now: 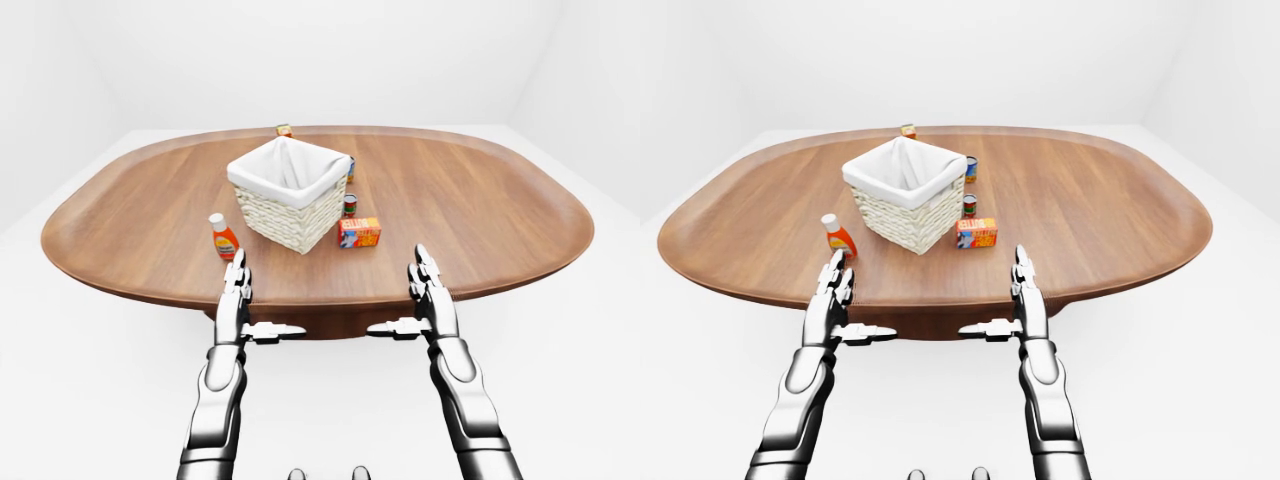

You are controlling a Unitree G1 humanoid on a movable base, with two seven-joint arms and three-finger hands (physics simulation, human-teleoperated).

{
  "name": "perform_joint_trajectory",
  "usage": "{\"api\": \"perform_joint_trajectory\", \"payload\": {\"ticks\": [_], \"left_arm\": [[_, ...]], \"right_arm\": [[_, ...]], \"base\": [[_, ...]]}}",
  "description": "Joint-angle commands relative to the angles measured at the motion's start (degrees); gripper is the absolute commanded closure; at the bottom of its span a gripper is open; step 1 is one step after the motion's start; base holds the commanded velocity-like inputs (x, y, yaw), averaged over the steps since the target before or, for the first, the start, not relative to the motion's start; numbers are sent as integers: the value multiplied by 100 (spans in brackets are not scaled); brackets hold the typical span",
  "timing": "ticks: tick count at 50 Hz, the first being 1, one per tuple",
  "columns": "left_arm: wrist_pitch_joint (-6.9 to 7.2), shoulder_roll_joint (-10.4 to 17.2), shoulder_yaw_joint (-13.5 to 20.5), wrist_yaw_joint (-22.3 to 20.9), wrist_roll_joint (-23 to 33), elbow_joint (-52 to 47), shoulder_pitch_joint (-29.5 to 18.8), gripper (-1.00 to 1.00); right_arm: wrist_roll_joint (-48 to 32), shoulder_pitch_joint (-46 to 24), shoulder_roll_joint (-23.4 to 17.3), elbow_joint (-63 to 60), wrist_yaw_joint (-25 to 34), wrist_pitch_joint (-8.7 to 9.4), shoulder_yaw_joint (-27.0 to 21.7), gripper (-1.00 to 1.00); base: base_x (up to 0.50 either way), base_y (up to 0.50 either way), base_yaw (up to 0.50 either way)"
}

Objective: Pick up the butter and put it in the basket.

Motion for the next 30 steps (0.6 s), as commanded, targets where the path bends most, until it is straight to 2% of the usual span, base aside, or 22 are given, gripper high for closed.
{"api": "perform_joint_trajectory", "payload": {"ticks": [1, 14, 17, 22, 23, 24, 27, 30], "left_arm": [[20, 31, 16, -2, 4, 20, -15, -100], [49, 42, 45, 46, 13, 108, -78, -100], [69, 43, 49, 50, 6, 84, -72, -100], [194, 64, 85, 32, -36, -55, -55, -100], [218, 68, 96, 31, -43, -95, -47, -100], [256, 82, 130, 60, -45, -124, -76, -100], [306, 117, 200, 123, -68, 47, -265, -100], [418, 139, 207, 128, -92, 55, -349, -100]], "right_arm": [[-8, 10, 19, 8, 11, -23, 8, -100], [-73, 7, 23, 51, 10, -41, 32, -100], [-76, -9, 21, 64, 1, -32, 23, -100], [-71, -14, -13, -80, -25, 109, -40, -100], [-60, -34, -26, -108, -25, 168, -62, -100], [-5, -35, -61, -253, 16, 328, -110, -100], [16, 30, -83, -534, 73, 547, -146, -100], [-49, 4, -96, -710, 81, 547, -150, -100]], "base": [[0, 50, 0], [1, 50, 0], [1, 24, 0], [0, 0, 0], [0, 0, 0], [0, 0, 0], [0, 0, 0], [0, 0, 0]]}}
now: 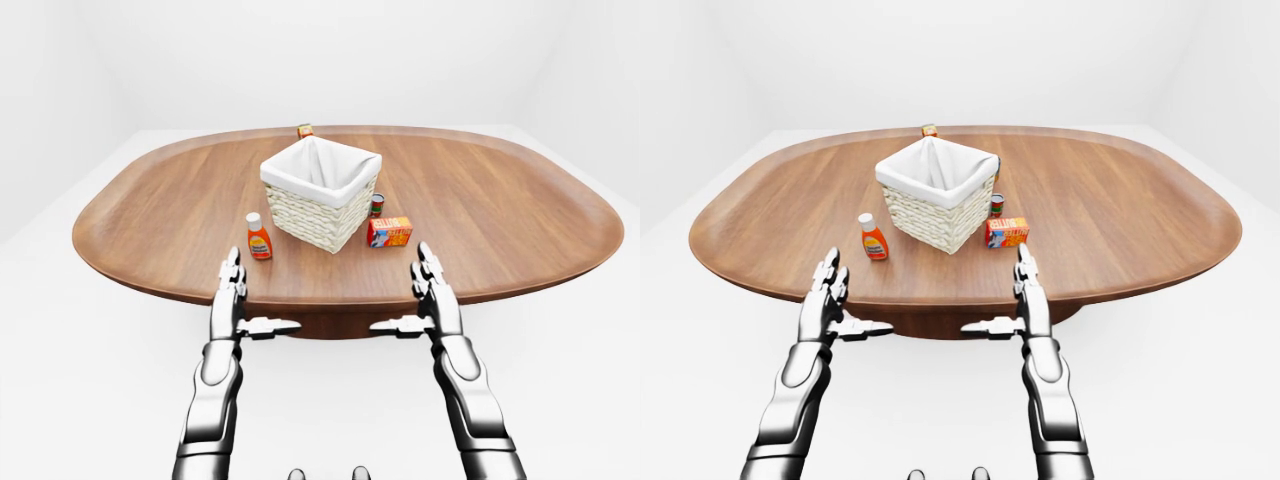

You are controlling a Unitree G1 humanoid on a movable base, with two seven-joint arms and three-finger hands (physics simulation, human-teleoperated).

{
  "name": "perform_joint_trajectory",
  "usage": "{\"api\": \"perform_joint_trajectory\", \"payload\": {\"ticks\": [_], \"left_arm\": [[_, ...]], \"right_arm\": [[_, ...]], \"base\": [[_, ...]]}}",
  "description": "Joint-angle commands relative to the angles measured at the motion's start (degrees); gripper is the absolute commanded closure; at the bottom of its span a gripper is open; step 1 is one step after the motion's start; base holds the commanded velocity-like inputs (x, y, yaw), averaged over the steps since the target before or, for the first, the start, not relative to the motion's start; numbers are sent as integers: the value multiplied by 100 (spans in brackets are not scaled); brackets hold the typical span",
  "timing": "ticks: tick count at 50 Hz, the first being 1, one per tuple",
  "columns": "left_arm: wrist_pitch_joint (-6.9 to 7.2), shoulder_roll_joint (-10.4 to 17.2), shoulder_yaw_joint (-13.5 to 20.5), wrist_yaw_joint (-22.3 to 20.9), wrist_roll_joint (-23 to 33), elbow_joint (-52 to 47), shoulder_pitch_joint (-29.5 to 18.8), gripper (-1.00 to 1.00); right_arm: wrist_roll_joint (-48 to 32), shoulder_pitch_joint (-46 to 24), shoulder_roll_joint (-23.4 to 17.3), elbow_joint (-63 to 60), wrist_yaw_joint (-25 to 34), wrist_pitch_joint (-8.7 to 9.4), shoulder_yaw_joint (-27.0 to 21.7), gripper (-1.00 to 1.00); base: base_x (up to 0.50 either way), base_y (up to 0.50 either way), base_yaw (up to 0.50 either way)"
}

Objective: Pick up the butter and put it in the basket.

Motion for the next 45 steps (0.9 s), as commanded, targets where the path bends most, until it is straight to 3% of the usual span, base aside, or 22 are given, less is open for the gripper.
{"api": "perform_joint_trajectory", "payload": {"ticks": [1, 3, 4, 5, 18, 31, 45], "left_arm": [[268, 67, 92, 75, -51, 27, -245, -100], [306, 90, 123, 124, -36, 81, -333, -100], [423, 136, 195, 104, -122, 136, -461, -100], [455, 162, 219, 99, -156, 124, -510, -100], [455, 318, 312, -39, -344, -213, -832, -100], [455, 525, 432, -74, -483, -125, -1521, -100], [455, 742, 512, -24, -674, -59, -2126, -100]], "right_arm": [[-23, -12, -79, -560, 81, 291, -95, -100], [-3, -16, -84, -672, 138, 291, -118, -100], [6, -112, -108, -690, 157, 291, -140, -100], [10, -207, -123, -638, 165, 291, -161, -100], [-23, -902, -305, -121, 82, 291, -285, -100], [-213, -1462, -422, -248, -64, 291, -307, -100], [-146, -2597, -670, 654, -156, 291, -348, -100]], "base": [[0, 0, 0], [0, 0, 0], [0, 0, 0], [0, 0, 0], [0, 0, 0], [0, 0, 0], [0, 0, 0]]}}
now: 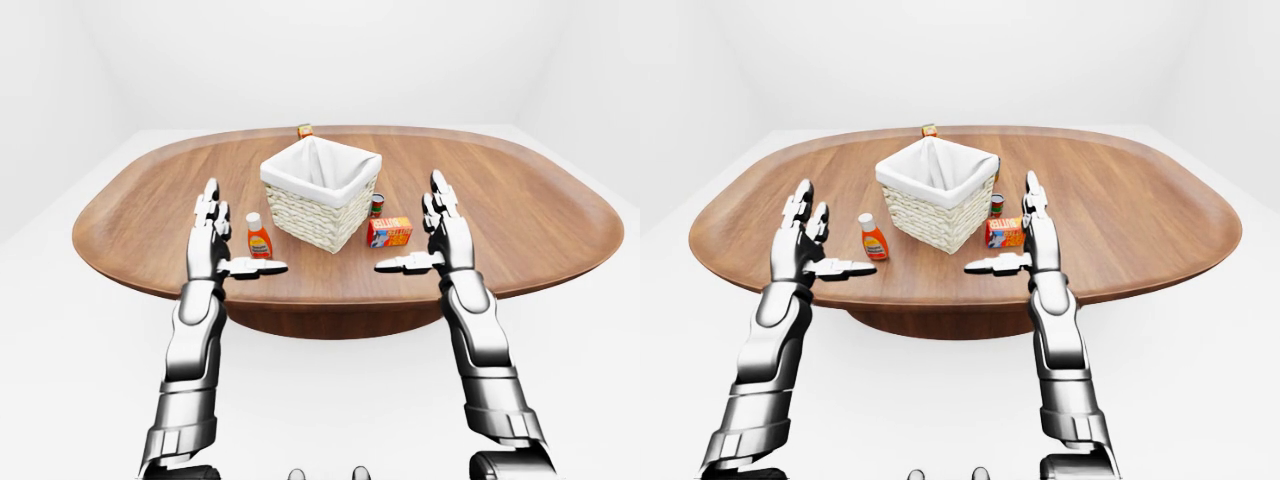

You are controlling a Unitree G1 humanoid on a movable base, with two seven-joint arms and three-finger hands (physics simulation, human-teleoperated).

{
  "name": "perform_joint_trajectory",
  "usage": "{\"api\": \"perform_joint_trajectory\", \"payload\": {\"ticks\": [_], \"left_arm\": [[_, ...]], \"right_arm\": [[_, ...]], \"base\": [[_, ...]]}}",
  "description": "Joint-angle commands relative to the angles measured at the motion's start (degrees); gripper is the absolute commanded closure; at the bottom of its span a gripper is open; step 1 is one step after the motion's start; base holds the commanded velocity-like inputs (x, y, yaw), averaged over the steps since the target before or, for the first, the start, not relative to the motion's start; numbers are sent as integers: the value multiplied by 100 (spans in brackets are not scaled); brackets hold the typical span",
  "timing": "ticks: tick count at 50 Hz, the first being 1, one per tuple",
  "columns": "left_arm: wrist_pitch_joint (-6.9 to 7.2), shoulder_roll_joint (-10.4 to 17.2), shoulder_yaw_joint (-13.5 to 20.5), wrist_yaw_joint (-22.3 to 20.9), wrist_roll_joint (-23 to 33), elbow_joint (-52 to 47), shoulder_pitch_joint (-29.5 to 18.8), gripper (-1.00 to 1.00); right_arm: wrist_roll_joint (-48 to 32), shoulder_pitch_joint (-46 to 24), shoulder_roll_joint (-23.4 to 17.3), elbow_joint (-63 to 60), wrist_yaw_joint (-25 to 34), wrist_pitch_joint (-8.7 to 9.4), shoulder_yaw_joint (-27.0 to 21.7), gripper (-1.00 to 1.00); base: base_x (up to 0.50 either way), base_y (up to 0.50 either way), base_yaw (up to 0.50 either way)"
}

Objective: Pick up the butter and put it in the basket.

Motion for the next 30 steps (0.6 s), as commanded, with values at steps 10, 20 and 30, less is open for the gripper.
{"api": "perform_joint_trajectory", "payload": {"ticks": [10, 20, 30], "left_arm": [[0, 266, 118, 87, -209, 108, -724, -100], [0, 326, 134, 130, -254, 146, -820, -100], [0, 319, 119, 119, -232, 192, -811, -100]], "right_arm": [[-150, -1064, -250, 580, -29, 0, 21, -100], [-252, -1044, -263, 399, 128, 0, 32, -100], [-242, -1010, -261, 446, 149, 0, -6, -100]], "base": [[0, 0, 0], [20, 0, 0], [50, 0, 0]]}}
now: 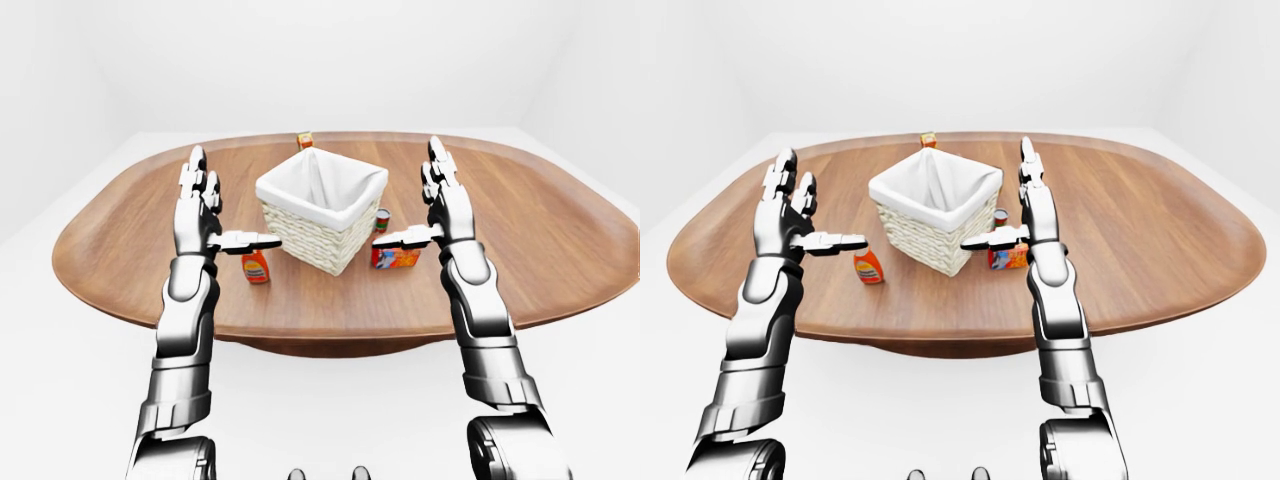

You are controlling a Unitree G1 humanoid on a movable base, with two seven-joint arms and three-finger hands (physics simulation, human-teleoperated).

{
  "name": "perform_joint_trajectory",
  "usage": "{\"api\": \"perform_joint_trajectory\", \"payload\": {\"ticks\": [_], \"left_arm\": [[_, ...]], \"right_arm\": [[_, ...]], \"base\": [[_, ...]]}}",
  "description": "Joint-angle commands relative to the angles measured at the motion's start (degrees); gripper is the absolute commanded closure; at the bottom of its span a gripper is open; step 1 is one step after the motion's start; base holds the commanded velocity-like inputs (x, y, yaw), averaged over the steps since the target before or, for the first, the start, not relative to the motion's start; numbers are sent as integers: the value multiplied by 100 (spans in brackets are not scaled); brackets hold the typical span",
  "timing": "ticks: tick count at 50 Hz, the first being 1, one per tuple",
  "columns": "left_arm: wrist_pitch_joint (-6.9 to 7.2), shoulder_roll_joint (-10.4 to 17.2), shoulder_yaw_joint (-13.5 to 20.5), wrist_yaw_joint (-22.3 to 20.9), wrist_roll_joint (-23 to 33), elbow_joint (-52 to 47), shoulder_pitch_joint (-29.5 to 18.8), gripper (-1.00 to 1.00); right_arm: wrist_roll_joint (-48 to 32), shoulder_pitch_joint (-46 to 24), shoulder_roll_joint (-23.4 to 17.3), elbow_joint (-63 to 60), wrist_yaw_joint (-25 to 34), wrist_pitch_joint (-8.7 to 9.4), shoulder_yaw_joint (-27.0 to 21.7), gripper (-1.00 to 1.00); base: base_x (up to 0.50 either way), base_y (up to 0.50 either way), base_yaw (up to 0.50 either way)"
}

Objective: Pick up the butter and put it in the basket.

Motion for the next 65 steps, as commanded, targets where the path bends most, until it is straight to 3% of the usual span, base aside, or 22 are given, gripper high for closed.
{"api": "perform_joint_trajectory", "payload": {"ticks": [1, 22, 65], "left_arm": [[0, 23, -3, 11, -4, 53, -59, -100], [0, 6, 4, -7, -8, -76, -4, -100], [0, 17, 10, 8, -22, -26, -9, -100]], "right_arm": [[-23, -26, -16, 9, 47, 0, -26, -100], [71, 32, -47, -193, -56, 0, -110, -100], [249, 132, -151, -205, -107, 0, -185, -100]], "base": [[50, 0, 0], [49, 0, 0], [19, 0, 0]]}}
